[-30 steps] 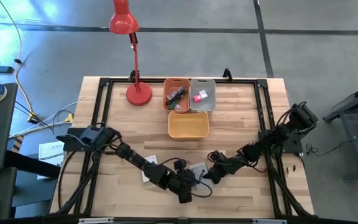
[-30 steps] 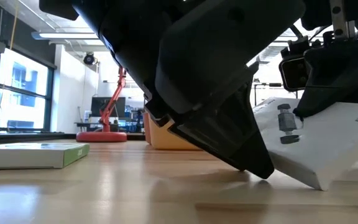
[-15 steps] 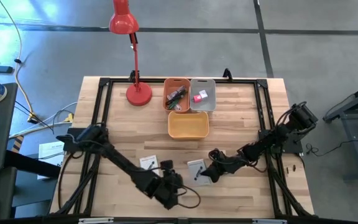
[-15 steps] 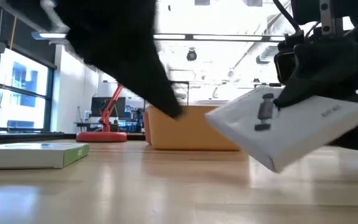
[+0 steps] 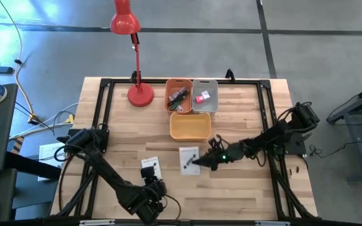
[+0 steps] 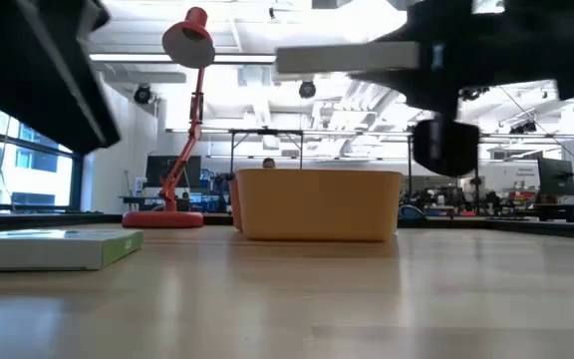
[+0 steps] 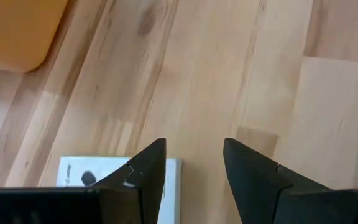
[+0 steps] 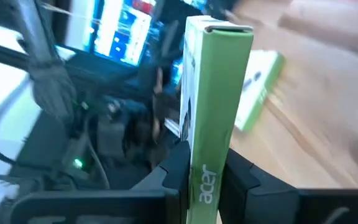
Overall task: Pick and place items into bin
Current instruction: Put the right card reader box into the yellow bin
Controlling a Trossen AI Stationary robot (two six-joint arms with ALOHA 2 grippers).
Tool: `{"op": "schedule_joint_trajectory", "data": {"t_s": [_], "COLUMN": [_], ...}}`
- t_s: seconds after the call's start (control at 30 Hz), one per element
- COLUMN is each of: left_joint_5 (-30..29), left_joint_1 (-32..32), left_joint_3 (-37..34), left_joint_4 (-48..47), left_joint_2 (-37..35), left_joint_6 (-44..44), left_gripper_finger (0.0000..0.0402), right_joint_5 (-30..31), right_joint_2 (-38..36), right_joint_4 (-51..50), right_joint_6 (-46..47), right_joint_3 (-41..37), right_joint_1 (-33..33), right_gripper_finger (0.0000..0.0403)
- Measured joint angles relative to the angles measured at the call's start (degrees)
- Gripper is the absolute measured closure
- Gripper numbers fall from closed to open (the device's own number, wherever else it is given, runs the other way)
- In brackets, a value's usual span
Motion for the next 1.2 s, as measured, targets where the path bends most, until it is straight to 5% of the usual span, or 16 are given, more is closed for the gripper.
{"op": "schedule_joint_trajectory", "data": {"t_s": [0.63,0.77,1.0,1.2], "left_joint_5": [-2.06,-2.08,-3.19,-4.05], "left_joint_1": [-1.77,-1.77,-1.77,-1.77], "left_joint_3": [0.00,0.00,0.00,0.00], "left_joint_4": [-1.59,-1.64,-1.67,-1.67], "left_joint_2": [0.00,0.00,0.00,0.00], "left_joint_6": [-6.12,-6.31,-6.39,-6.37], "left_gripper_finger": [0.0252,0.0252,0.0252,0.0252], "right_joint_5": [-11.79,-13.60,-13.44,-13.26], "right_joint_2": [-4.96,-10.62,-22.04,-25.29], "right_joint_4": [13.48,6.89,-19.30,-31.08], "right_joint_6": [-4.94,-7.70,-13.98,-17.00], "right_joint_3": [0.06,0.06,0.06,0.06], "right_joint_1": [-18.49,-21.06,-25.49,-28.58], "right_gripper_finger": [0.0362,0.0360,0.0361,0.0358]}}
